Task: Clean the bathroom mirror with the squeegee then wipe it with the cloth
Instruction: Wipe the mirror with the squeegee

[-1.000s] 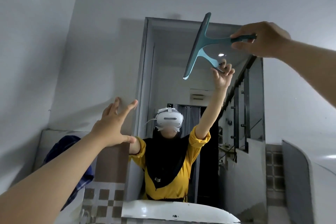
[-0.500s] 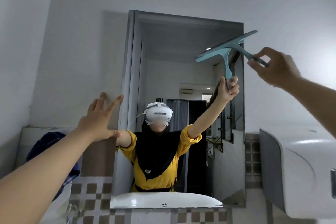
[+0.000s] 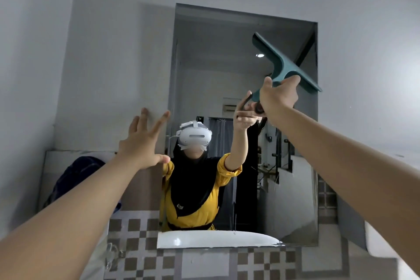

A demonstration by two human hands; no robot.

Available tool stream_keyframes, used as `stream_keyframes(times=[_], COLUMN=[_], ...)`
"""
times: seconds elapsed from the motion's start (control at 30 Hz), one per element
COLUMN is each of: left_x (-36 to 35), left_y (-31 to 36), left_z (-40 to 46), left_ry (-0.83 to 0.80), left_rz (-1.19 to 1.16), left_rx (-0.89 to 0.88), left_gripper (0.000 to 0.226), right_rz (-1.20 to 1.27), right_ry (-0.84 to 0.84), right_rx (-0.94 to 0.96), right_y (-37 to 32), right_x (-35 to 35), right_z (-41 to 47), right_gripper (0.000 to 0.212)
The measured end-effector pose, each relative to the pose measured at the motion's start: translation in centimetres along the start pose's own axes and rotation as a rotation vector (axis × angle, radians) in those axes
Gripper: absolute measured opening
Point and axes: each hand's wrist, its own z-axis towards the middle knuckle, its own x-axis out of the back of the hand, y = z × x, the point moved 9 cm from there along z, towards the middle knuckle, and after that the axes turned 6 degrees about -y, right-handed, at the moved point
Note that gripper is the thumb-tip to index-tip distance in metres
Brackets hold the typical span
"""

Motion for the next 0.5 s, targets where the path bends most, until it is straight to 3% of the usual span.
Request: stream_keyframes(times=[0.23, 0.5], left_x=[-0.2, -0.4], left_y=[-0.2, -0.2], left_z=[0.2, 0.1], left_ry=[-0.003, -0.041], left_rz=[-0.009, -0.006], left_rx=[0.013, 0.024], left_gripper=[0.125, 0.126], right_rz=[0.205, 0.199], right_ry=[-0.041, -0.281], right_rx=[-0.053, 0.039], right_y=[-1.6, -4.6], right_x=[-6.0, -14.2], right_z=[-5.1, -12.3], right_gripper=[0.031, 0.027])
